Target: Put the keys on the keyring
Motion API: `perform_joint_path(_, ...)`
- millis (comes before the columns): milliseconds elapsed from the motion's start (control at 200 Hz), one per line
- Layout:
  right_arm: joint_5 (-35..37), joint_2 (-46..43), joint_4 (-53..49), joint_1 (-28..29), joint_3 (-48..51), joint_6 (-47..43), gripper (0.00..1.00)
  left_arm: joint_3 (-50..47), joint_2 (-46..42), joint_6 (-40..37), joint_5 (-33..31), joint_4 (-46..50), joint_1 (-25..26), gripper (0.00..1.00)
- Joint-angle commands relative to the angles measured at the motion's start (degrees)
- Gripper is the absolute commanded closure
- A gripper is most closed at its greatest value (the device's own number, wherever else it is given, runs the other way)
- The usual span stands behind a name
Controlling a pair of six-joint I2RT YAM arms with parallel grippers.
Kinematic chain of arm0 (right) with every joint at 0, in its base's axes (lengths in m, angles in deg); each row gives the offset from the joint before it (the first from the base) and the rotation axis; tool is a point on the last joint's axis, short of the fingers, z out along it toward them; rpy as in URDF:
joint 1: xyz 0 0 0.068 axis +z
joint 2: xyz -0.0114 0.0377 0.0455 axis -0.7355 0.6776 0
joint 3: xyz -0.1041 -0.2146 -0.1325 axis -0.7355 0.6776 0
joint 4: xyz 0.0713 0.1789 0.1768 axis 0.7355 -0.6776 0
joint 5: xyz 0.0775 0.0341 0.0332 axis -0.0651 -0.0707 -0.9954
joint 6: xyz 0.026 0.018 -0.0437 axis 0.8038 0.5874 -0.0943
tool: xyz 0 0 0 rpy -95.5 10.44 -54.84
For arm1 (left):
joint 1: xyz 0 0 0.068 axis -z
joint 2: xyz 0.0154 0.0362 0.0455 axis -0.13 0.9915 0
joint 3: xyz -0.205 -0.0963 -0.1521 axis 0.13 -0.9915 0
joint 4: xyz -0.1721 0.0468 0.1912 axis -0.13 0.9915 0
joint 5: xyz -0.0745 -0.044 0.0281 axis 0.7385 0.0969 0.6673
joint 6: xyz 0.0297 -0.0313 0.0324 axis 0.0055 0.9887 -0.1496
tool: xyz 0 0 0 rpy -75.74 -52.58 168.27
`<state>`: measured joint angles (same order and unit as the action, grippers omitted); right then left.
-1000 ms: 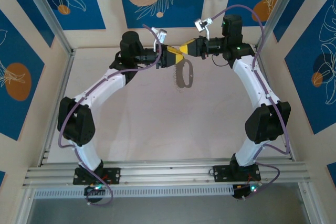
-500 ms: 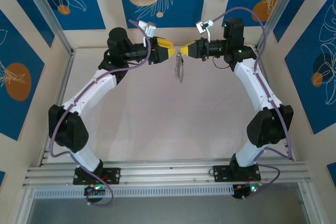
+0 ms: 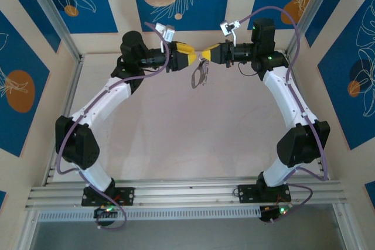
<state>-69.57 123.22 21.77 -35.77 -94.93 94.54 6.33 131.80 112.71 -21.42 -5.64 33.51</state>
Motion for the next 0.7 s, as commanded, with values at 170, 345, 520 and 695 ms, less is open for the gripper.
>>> perform_joint_path(170,-0.2,-1.4,0.4,0.7,0.3,0.9,1.0,1.3,1.5,0.8,2.2,-1.3,1.4,0.48)
perform_joint_path(345,-0.2,-1.4,0.4,0.9,0.3,0.9,1.0,1.7,1.8,0.9,2.2,-1.5,1.7,0.49)
perform_joint_path(520,-0.2,-1.3,0.5,0.9,0.3,0.9,1.0,2.0,2.1,0.9,2.4,-1.5,2.1,0.51)
perform_joint_path(695,-0.2,-1.3,0.5,0.9,0.3,0.9,1.0,2.2,2.4,1.2,2.4,-1.7,2.3,0.56)
